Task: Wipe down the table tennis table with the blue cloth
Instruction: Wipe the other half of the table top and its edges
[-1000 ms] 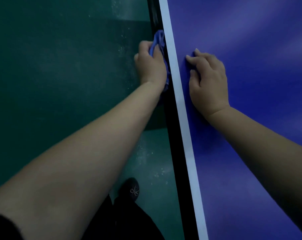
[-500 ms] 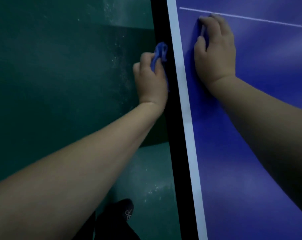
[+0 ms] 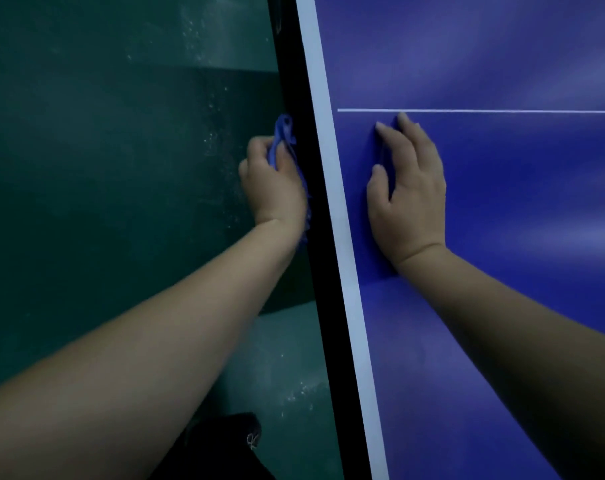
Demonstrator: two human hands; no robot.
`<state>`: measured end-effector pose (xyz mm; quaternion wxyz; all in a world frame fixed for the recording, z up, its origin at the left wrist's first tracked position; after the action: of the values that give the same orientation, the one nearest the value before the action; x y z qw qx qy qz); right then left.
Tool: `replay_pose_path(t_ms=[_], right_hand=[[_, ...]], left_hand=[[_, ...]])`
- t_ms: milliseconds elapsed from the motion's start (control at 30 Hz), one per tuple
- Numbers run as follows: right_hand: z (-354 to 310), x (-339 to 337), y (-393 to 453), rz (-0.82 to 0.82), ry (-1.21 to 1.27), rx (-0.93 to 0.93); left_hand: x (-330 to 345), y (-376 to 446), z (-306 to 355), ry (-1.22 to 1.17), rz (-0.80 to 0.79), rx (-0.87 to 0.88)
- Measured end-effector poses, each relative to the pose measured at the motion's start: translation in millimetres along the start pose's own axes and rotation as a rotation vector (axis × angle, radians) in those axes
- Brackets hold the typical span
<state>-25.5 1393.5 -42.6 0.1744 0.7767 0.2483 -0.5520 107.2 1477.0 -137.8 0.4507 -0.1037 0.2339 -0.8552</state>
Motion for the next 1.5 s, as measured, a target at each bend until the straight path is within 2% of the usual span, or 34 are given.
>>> replay_pose_path(t_ms=[67, 200, 333, 433, 567, 667, 833, 933, 1033, 1100, 1267, 1400, 1500], right_hand=[[-0.9, -0.6, 0.5, -0.006, -0.013, 0.006], [-1.9, 0.2, -0.2, -0.02, -0.035, 0.006], [-0.1, 0.3, -0.2, -0.015, -0.035, 0.011], [0.4, 0.2, -0.4, -0.007, -0.024, 0.003], [-1.4, 0.1, -0.2, -0.01, -0.017, 0.001], [-1.3, 0.2, -0.9, -0.013, -0.024, 0.001], [-2.8, -0.8, -0.7, -0.009, 0.002, -0.012], [-0.3, -1.7, 4.0, -0.012, 0.069, 0.033], [-2.5, -2.4, 27.6, 0.01, 0.221, 0.127], [-13.1, -2.1, 55.3, 0.048, 0.245, 0.144], [-45.3, 15.8, 157.2, 0.036, 0.197, 0.16], [-60.3, 24.1, 235.8, -0.006, 0.192, 0.167], [-66.8, 25.6, 264.9, 0.069, 0.148, 0.183]], left_hand=[[-3.9, -26.6, -11.0, 0.03, 0.004, -0.029], [-11.4, -77.2, -13.6, 0.015, -0.026, 0.022], [-3.4, -19.3, 26.8, 0.024, -0.016, 0.126], [1.4, 22.8, 33.3, 0.024, -0.014, 0.086], [-3.7, -21.3, -1.3, 0.077, -0.011, -0.036], [-8.5, -60.0, -7.5, 0.037, -0.043, 0.012], [-3.0, -5.4, 43.8, 0.022, -0.029, 0.154], [0.5, 24.7, 40.5, 0.073, -0.01, 0.101], [-1.9, 12.5, 15.0, 0.101, -0.008, 0.031], [-1.8, 2.3, 14.2, 0.072, -0.024, 0.076], [10.0, 81.5, 77.1, -0.021, -0.013, 0.219], [17.1, 157.9, 96.8, 0.021, -0.036, 0.116], [16.0, 143.7, 83.5, 0.01, -0.079, 0.061]])
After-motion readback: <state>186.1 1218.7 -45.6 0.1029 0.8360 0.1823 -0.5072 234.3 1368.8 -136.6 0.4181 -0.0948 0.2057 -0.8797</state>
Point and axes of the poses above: each hand's wrist, its own y-axis towards the middle knuckle, its own x-axis out of the palm, z = x × y, the point moved 6 cm from there along y, towards the middle knuckle, and after that the axes turned 5 degrees about -z, right-handed, at the moved point
